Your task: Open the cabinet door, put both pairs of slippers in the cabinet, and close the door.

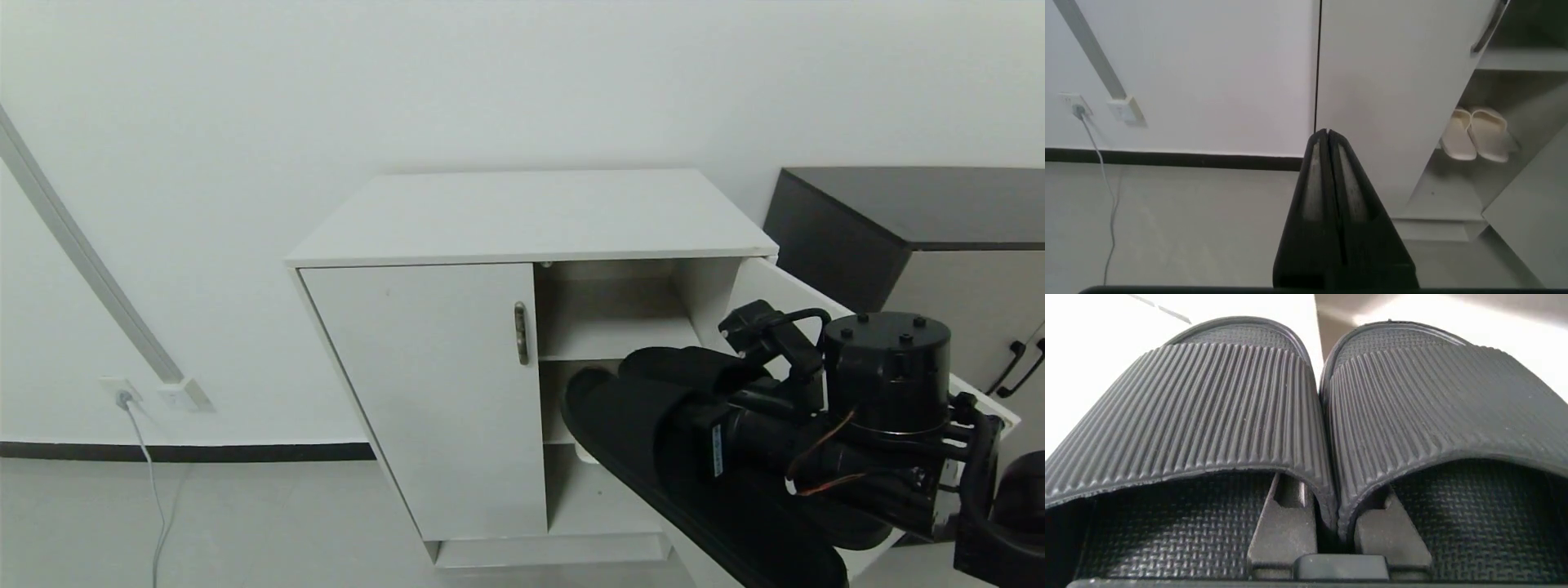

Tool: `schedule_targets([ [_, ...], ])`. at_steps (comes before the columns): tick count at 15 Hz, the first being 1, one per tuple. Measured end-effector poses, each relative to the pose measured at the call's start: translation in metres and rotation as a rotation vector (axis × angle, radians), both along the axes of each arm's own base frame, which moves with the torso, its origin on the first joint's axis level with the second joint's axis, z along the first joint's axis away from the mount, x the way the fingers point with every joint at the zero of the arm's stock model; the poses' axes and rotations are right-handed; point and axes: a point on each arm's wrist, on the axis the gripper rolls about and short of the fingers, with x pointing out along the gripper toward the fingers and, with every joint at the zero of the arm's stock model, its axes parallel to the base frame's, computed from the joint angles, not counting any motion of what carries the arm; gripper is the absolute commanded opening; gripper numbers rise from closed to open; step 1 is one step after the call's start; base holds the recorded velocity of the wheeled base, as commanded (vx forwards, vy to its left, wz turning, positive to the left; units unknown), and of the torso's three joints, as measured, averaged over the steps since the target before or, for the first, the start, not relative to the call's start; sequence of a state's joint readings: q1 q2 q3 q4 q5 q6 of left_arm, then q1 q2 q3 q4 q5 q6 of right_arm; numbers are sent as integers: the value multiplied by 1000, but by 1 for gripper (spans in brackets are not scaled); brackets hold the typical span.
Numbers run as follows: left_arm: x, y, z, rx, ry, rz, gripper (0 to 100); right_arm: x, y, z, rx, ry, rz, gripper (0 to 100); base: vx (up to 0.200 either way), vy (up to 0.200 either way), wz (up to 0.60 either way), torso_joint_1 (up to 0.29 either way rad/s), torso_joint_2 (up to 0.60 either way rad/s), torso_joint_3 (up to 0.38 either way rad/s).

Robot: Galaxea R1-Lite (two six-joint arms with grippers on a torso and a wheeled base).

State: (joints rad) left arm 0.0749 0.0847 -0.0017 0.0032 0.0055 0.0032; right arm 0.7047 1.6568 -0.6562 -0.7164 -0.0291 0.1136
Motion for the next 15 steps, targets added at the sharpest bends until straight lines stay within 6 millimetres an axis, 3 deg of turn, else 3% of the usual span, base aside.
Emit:
schedule_targets([
  [9,0,0,0,0,0,-2,0,-1,2,-6,-16,17,5,0,0,0,0,-132,471,336],
  [15,0,0,0,0,0,-2,0,-2,3,-7,-24,8,14,0,0,0,0,-46,441,391],
])
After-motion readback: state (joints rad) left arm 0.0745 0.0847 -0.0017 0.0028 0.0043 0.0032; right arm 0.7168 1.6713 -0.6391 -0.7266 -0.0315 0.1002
